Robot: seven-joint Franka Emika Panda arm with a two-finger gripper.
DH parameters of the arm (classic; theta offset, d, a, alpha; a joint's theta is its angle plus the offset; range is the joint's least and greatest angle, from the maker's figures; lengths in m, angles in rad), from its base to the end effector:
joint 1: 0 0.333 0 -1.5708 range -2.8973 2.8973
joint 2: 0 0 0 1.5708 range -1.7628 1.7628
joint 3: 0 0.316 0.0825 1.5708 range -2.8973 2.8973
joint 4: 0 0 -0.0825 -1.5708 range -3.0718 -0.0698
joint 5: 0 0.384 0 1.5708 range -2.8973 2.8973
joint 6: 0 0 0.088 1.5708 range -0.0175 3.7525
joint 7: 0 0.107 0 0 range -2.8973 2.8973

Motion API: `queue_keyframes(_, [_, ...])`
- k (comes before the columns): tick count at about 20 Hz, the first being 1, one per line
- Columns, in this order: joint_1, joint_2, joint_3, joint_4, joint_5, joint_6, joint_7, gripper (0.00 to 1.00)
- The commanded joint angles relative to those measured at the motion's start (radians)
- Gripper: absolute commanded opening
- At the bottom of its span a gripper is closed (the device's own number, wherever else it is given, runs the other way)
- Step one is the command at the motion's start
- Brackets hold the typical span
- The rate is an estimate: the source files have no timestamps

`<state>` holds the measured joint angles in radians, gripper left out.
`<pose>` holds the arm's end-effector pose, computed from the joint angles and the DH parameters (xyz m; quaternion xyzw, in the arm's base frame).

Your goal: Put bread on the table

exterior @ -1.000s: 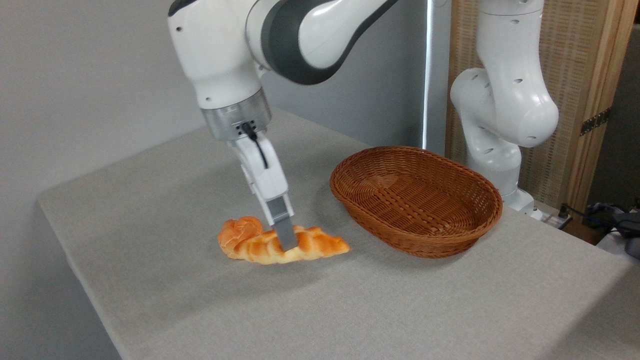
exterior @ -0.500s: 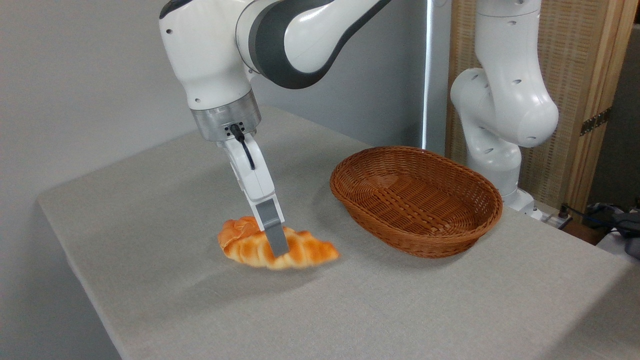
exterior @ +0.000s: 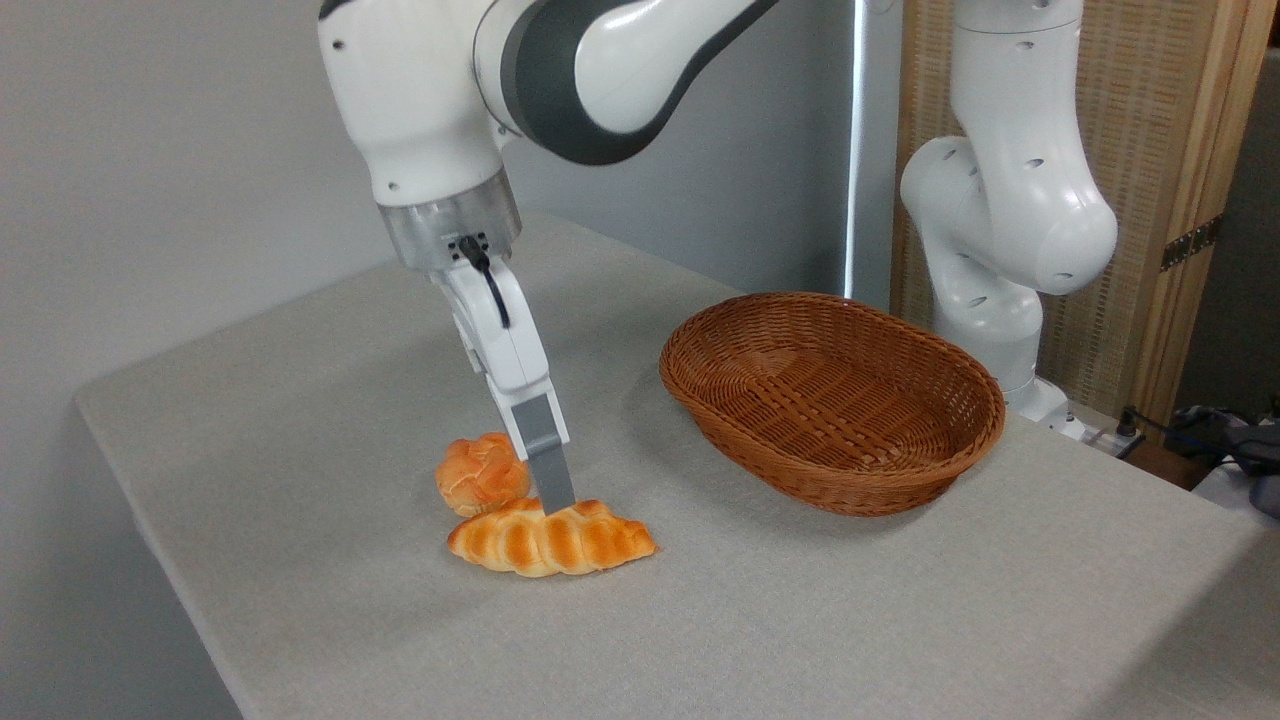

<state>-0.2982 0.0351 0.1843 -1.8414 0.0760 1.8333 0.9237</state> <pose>0.5647 -0.0596 0.4989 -0.8622 0.5045 0.0352 0.0281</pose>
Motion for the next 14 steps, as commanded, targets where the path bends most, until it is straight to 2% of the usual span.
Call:
queue_keyframes(1, [0.008,-0.011,0.044,0.122,-0.064,-0.084,-0.086,1.00])
queue_keyframes(6, [0.011,-0.004,0.096,0.214,-0.169,-0.111,-0.228,1.00])
queue_keyframes(8, [0.011,-0.004,0.099,0.240,-0.173,-0.111,-0.291,1.00])
queue_keyframes(11, [0.013,-0.004,0.086,0.241,-0.160,-0.117,-0.302,1.00])
queue_keyframes(12, [0.030,-0.004,0.067,0.243,-0.160,-0.127,-0.304,1.00])
queue_keyframes(13, [0.089,-0.004,0.005,0.255,-0.160,-0.144,-0.312,1.00])
queue_keyframes(14, [0.164,-0.004,-0.085,0.270,-0.157,-0.157,-0.319,1.00])
